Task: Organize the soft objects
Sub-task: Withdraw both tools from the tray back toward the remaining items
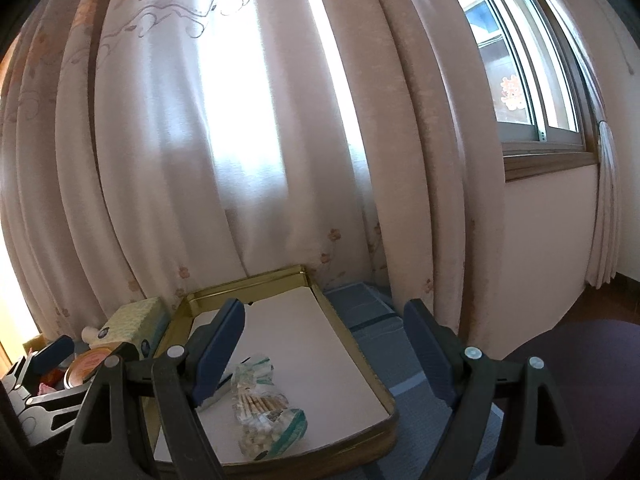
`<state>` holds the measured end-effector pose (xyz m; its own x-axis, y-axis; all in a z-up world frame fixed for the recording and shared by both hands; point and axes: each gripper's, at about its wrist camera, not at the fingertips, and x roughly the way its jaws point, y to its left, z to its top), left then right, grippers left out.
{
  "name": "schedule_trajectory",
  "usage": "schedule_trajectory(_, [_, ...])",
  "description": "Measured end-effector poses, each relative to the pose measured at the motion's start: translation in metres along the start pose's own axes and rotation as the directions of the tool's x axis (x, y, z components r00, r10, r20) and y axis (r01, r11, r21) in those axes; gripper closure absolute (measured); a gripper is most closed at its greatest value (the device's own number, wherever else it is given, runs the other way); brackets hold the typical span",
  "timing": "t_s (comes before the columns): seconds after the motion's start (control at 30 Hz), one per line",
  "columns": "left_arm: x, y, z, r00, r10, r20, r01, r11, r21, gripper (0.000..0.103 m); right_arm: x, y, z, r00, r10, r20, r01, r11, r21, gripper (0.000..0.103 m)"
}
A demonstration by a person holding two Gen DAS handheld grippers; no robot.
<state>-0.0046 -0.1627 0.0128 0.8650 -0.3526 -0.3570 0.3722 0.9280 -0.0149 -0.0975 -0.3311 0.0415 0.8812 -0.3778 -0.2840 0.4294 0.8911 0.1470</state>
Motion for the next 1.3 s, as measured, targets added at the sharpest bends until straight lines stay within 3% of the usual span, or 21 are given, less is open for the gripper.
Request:
schedule_trajectory(0.47, [-0.022,0.044,-0.007,0.999,0.009,0.036,-0.009,1.0,-0.014,0.0,-0.015,0.042,-0.012,0.994,0.11,0.017,-0.111,0.993,0.044,0.02])
schedule_trajectory(0.97, [-0.039,0.118,-0.017,0.992,0.128,0.005,-0.127,0.989,-0.076,0.0,-0.02,0.098,-0.025,0.979,0.201,0.019,-0.201,0.98,0.01,0.02])
schedule_trajectory(1.3, [-0.055,0.167,-0.026,0.984,0.171,-0.042,-0.175,0.972,-0.155,0.0,-0.019,0.14,-0.037,0.957,0.285,-0.05,-0.288,0.957,-0.044,0.02])
